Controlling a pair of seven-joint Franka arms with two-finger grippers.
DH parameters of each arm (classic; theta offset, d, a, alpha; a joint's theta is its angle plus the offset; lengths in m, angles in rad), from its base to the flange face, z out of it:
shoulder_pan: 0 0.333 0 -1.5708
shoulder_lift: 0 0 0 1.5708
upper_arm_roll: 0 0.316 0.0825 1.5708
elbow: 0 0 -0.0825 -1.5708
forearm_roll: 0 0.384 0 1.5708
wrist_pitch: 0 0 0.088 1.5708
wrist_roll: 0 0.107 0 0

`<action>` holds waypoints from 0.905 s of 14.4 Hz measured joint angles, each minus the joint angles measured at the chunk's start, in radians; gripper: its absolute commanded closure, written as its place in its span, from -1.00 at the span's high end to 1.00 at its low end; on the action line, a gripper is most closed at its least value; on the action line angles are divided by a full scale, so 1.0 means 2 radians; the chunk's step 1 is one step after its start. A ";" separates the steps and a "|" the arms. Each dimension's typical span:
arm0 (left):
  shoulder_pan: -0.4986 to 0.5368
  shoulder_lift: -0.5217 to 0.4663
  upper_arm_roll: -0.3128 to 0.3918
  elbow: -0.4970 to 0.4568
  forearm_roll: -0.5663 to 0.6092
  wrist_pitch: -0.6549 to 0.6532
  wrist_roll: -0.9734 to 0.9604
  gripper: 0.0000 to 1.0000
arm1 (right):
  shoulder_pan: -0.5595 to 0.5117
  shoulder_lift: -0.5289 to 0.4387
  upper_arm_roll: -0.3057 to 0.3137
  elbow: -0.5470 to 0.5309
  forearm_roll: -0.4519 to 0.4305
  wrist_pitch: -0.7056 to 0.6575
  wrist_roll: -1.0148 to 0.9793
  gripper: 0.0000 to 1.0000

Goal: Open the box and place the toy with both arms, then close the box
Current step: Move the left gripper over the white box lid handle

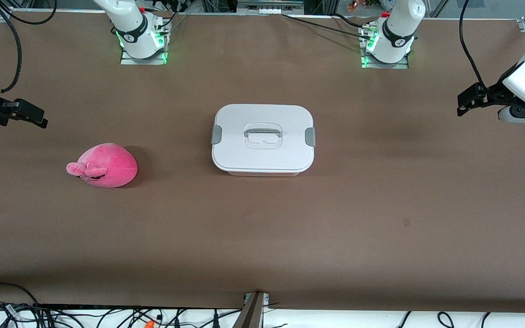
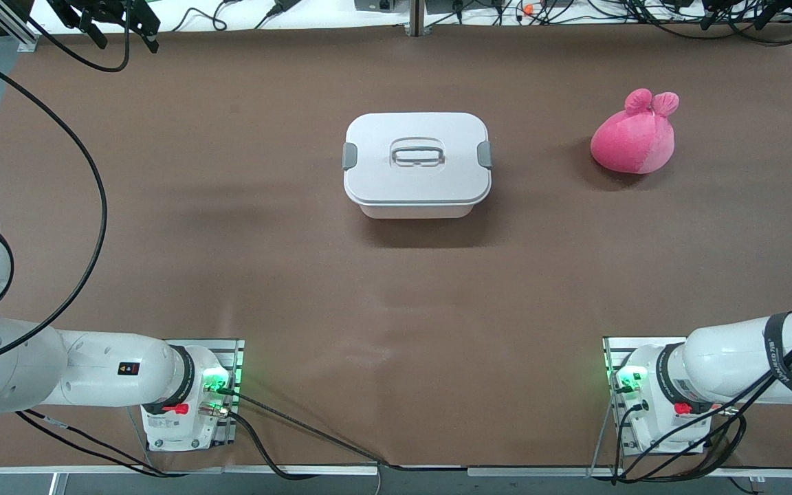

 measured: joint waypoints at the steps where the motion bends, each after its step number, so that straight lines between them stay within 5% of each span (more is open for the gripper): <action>1: 0.000 0.000 -0.001 0.001 0.000 0.000 0.000 1.00 | 0.000 0.000 0.000 0.000 0.000 0.000 0.000 0.99; 13: -0.005 0.000 -0.022 0.009 -0.001 -0.036 0.000 1.00 | 0.000 0.011 0.000 -0.001 0.000 0.007 0.000 0.99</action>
